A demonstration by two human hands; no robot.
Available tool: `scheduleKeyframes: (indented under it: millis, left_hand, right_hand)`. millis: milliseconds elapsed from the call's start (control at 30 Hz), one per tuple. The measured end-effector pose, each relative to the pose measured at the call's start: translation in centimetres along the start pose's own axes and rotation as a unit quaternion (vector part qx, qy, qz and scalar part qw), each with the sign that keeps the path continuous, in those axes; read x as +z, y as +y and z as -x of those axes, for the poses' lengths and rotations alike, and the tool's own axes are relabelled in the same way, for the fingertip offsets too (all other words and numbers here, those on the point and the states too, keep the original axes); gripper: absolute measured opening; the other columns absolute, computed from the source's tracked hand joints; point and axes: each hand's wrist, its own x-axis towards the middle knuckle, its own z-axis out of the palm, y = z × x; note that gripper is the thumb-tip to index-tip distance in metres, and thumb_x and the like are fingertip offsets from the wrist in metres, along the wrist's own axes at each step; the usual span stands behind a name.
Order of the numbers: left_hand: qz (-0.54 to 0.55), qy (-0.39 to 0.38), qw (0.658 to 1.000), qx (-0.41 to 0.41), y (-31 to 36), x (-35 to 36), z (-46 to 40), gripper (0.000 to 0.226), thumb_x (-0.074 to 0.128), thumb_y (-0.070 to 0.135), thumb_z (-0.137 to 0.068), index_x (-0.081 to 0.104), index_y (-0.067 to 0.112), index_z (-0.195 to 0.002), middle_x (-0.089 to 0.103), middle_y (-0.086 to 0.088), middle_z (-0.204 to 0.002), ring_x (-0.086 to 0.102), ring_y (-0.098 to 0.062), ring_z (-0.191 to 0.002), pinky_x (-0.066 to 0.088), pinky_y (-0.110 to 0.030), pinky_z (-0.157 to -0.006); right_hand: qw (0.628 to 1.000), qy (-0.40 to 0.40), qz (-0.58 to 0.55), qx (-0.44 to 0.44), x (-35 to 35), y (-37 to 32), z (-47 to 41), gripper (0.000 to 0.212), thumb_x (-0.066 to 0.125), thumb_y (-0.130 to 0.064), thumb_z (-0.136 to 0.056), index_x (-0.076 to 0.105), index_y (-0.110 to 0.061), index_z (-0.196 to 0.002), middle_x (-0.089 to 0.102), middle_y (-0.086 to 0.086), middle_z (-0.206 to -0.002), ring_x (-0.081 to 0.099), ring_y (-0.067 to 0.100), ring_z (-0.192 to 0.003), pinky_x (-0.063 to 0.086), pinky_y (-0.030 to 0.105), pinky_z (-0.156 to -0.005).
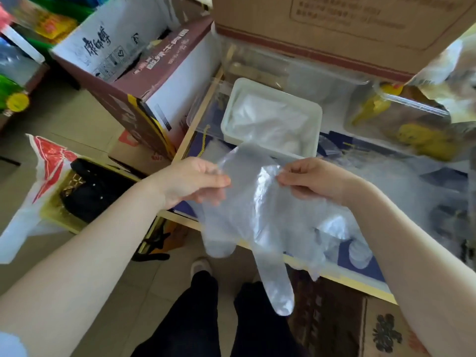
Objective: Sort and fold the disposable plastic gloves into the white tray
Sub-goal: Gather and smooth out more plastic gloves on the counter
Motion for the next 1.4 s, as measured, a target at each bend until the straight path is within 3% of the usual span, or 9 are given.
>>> scheduleKeyframes:
  millis: [167,300,400,600,867,1033,1167,1300,1400]
  left_hand:
    - [-0.135,0.134,0.982,0.021,-2.8,-1.6,-1.5,0.026,0.060,0.025,-0.089,0.064,0.004,-0.073,0.067,-0.015,-0.071,0.061,-0.033,-0.071,0.052,-0.040,-0.065]
    - [-0.247,0.178,0.951,0.054,-3.3,-2.6,-2.1,0.025,0.058,0.025,-0.089,0.067,0.007,-0.076,0.068,-0.010,-0.076,0.063,-0.024,-0.074,0.049,-0.039,-0.073]
    - [-0.281,0.172,0.943,0.048,-3.1,-2.7,-2.5,0.032,0.053,0.024,-0.091,0.067,0.001,-0.074,0.067,-0.012,-0.071,0.062,-0.024,-0.070,0.048,-0.036,-0.072]
    - [-0.216,0.184,0.958,0.034,-3.7,-2.5,-3.3,0.033,0.052,0.022,-0.092,0.062,-0.006,-0.079,0.064,-0.023,-0.082,0.060,-0.034,-0.076,0.044,-0.038,-0.067]
    - [0.253,0.086,0.955,-0.130,-2.6,-1.9,-2.8,0.016,0.054,0.014,-0.094,0.057,0.005,-0.107,0.071,-0.001,-0.066,0.057,-0.003,-0.041,0.043,-0.013,-0.037]
    - [0.220,0.088,0.964,-0.124,-2.9,-2.3,-2.8,0.019,0.053,0.016,-0.095,0.055,0.006,-0.111,0.068,-0.002,-0.073,0.059,-0.001,-0.043,0.045,-0.013,-0.040]
    - [0.030,0.094,0.993,-0.064,-3.3,-3.1,-2.8,0.010,0.054,0.020,-0.094,0.059,0.011,-0.093,0.064,-0.002,-0.075,0.057,-0.005,-0.047,0.043,-0.012,-0.040]
    - [-0.167,0.115,0.979,-0.004,-3.9,-3.5,-3.1,0.021,0.051,0.020,-0.095,0.052,0.013,-0.076,0.063,-0.001,-0.066,0.055,-0.007,-0.046,0.041,-0.013,-0.037]
    - [-0.160,0.089,0.982,-0.049,-4.6,-3.6,-3.5,0.024,0.050,0.020,-0.096,0.048,0.009,-0.075,0.059,-0.004,-0.061,0.051,-0.002,-0.034,0.041,-0.014,-0.036]
  right_hand:
    - [0.985,0.117,0.123,0.036,1.8,0.5,-2.6,0.029,0.073,-0.034,-0.077,0.064,-0.008,-0.073,0.062,0.001,-0.066,0.055,0.015,-0.063,0.047,0.029,-0.069]
    - [0.957,0.216,0.188,0.039,3.3,2.1,-3.5,0.007,0.066,-0.015,-0.082,0.064,-0.009,-0.079,0.058,-0.005,-0.071,0.055,0.017,-0.078,0.037,0.019,-0.059]
    - [0.917,0.330,0.225,0.027,4.1,2.8,-3.6,0.007,0.057,-0.013,-0.085,0.064,-0.012,-0.084,0.065,0.007,-0.085,0.058,0.028,-0.085,0.042,0.031,-0.067]
    - [0.836,0.458,0.300,-0.035,8.8,3.2,-3.1,0.047,0.040,-0.023,-0.096,0.033,-0.010,-0.140,0.038,0.016,-0.142,0.029,0.036,-0.131,0.027,0.048,-0.108]
    - [0.886,0.251,0.373,-0.114,13.1,1.7,-2.5,0.100,0.035,-0.075,-0.073,0.021,-0.009,-0.147,0.017,0.011,-0.156,0.016,0.025,-0.143,0.006,0.036,-0.113]
    - [0.891,0.264,0.368,-0.029,14.3,1.5,-2.8,0.078,0.051,-0.016,-0.089,0.002,-0.011,-0.150,0.002,0.007,-0.158,0.005,0.022,-0.146,0.004,0.032,-0.116]
    - [0.851,0.343,0.394,-0.062,12.8,2.1,-1.8,0.068,0.051,0.016,-0.071,0.044,-0.003,-0.136,0.044,0.017,-0.142,0.038,0.033,-0.134,0.025,0.046,-0.111]
    - [0.813,0.287,0.497,-0.102,12.0,2.3,-1.2,0.060,0.042,0.007,-0.072,0.053,-0.004,-0.129,0.053,0.017,-0.134,0.049,0.034,-0.125,0.034,0.049,-0.104]
    - [0.862,0.159,0.479,-0.042,12.3,3.2,-1.3,0.063,0.045,-0.008,-0.091,0.022,-0.019,-0.148,0.016,0.004,-0.157,0.016,0.021,-0.144,0.010,0.037,-0.116]
